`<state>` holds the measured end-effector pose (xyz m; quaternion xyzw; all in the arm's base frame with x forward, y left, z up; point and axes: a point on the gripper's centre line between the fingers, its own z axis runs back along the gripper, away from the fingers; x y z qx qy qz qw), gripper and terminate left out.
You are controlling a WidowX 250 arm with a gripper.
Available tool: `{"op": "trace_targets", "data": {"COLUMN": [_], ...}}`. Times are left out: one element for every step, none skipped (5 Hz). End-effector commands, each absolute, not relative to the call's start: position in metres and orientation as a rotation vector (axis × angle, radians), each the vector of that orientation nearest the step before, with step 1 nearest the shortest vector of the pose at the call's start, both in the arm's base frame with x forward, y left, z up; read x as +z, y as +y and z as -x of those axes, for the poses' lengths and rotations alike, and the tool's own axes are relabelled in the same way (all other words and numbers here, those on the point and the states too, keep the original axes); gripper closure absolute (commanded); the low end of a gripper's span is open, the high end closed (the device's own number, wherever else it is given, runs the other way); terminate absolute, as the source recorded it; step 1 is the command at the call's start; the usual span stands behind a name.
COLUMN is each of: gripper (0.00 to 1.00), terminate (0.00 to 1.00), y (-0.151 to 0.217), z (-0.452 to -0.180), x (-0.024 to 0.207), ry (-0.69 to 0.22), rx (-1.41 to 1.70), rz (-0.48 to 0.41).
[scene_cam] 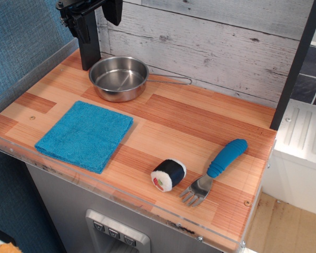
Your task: Move the cloth to behind the sushi roll.
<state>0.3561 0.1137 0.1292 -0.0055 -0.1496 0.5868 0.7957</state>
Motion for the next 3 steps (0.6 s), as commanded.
{"op": "trace_targets", "data": {"gripper": [0.00,0.00,0.00], "terminate": [0.00,0.00,0.00], "y": [0.114,0.112,0.111], "z": [-0.356,-0.338,-0.320], "x": [0.129,0.126,0.122], "ry": [-0.321,-0.352,-0.363], "rx": [1.261,1.233,1.223], "rz": [0.012,-0.003,-0.016]}}
